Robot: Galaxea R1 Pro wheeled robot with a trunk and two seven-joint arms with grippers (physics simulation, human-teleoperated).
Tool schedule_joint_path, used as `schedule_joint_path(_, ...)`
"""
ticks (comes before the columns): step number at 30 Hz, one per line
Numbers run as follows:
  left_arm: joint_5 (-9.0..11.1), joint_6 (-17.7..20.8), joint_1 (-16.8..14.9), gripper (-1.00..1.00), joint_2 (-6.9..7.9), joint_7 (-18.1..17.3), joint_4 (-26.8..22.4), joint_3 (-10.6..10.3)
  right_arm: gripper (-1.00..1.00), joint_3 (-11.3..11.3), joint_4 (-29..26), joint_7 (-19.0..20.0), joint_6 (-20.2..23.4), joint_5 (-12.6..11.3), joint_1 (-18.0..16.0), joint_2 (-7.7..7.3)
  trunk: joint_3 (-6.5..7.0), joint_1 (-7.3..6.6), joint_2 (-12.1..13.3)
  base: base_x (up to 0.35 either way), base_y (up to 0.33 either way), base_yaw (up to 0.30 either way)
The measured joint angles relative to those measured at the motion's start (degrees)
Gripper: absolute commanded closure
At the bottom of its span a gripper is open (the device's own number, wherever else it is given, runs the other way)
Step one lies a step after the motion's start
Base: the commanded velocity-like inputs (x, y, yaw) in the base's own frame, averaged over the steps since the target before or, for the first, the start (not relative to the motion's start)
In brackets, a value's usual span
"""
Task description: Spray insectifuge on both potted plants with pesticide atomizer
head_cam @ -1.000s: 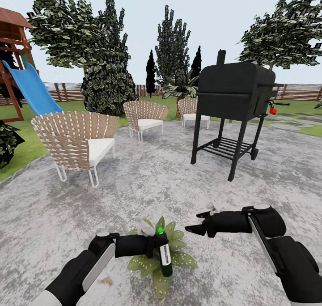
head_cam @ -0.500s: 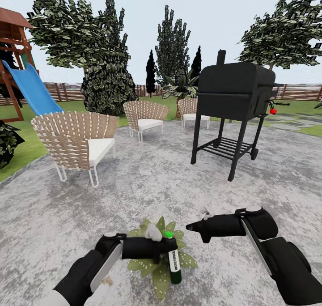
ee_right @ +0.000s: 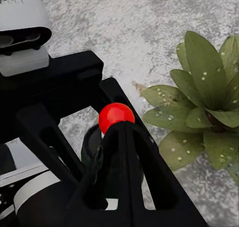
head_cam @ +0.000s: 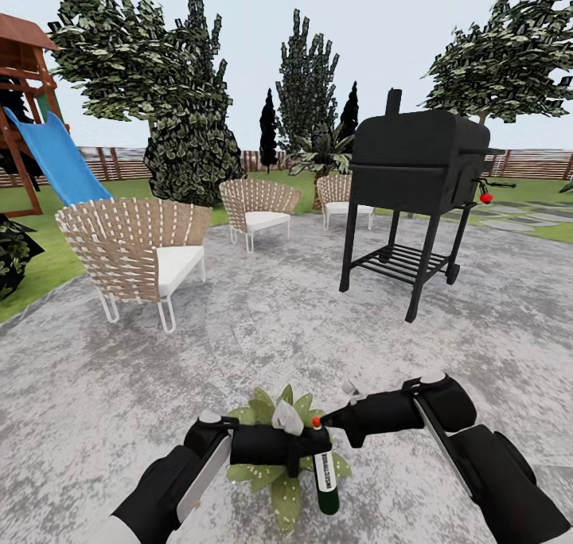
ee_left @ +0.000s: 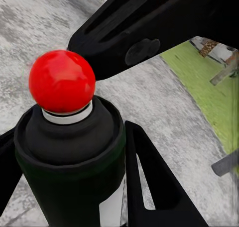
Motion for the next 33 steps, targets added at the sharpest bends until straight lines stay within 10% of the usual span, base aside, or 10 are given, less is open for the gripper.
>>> schedule_joint_path(10,0.73,0.48,0.02,1.00,0.85,-0.24,-1.85,0.42,1.00,-1.31,-0.04,-0.15,-0.30,-0.30,-0.04,0.00,0.00,0.00,0.00,0.000,0.000,0.000)
schedule_joint_path(17,0.71,0.37,0.07,1.00,2.55,3.93,-1.83,0.71,1.00,-11.29,-0.31,-2.51,-0.75,-0.27,-0.25,-0.01,0.00,0.00,0.00,0.000,0.000,0.000)
schedule_joint_path(21,0.71,-0.22,0.90,1.00,3.21,10.88,-3.75,0.73,1.00,-14.48,-0.25,-11.33,-3.32,-0.29,-0.32,0.00,0.00,0.00,0.00,0.000,0.000,0.000)
schedule_joint_path(24,0.91,-0.53,3.68,1.00,5.26,17.60,-11.85,0.74,1.00,-17.16,0.35,-28.12,-8.56,-0.69,-0.33,-0.05,0.00,0.00,0.00,0.000,0.000,0.000)
schedule_joint_path(30,1.75,-0.96,9.43,1.00,12.61,18.49,-21.28,7.52,1.00,-22.39,1.29,-33.61,-11.09,-0.93,-0.33,-0.03,0.00,0.00,0.00,0.000,0.000,0.000)
schedule_joint_path(31,1.82,-0.72,10.27,1.00,13.05,18.53,-21.81,9.60,-1.00,-22.80,1.39,-33.93,-11.20,-0.83,-0.33,-0.02,0.00,0.00,0.00,0.000,0.000,0.000)
schedule_joint_path(33,1.95,-0.47,11.00,1.00,13.32,18.56,-22.17,12.23,-1.00,-23.09,1.55,-34.16,-11.27,-0.77,-0.28,-0.02,0.00,0.00,0.00,0.000,0.000,0.000)
